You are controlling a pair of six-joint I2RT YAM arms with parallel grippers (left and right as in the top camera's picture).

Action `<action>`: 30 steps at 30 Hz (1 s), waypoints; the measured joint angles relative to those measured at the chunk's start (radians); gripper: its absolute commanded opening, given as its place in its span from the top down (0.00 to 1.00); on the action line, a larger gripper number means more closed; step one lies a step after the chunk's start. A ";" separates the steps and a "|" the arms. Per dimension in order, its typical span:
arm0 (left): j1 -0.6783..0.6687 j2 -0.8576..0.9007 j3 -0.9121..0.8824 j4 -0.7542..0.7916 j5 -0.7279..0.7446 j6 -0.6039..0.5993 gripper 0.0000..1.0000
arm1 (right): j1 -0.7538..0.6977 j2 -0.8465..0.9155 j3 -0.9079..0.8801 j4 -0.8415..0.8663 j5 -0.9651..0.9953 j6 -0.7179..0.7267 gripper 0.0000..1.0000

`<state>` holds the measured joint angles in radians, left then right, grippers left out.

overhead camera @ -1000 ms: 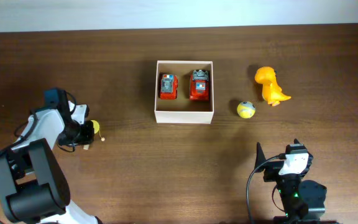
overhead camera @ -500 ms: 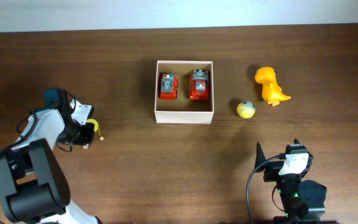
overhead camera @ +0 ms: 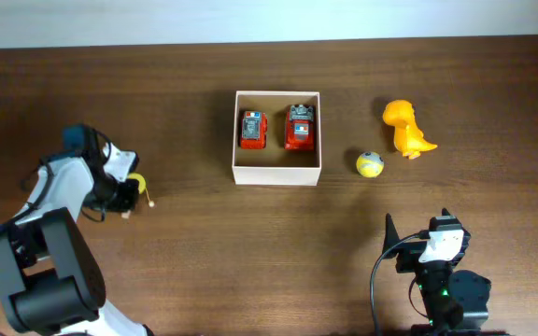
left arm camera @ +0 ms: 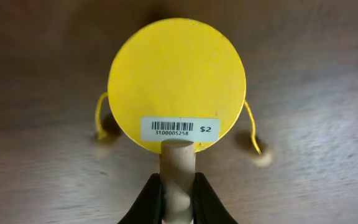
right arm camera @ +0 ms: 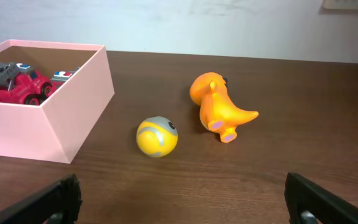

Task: Pack container
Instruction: 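Lift the rattle drum and carry it over the box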

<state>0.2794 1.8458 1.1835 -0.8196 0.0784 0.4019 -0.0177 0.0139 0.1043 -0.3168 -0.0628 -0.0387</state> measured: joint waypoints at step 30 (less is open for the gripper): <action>-0.508 0.000 0.470 -0.075 0.000 -0.273 0.98 | 0.000 0.000 0.000 0.000 0.000 0.001 0.01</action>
<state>-0.2287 1.8462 1.6531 -0.8944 0.0784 0.1291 -0.0177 0.0139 0.1043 -0.3168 -0.0628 -0.0380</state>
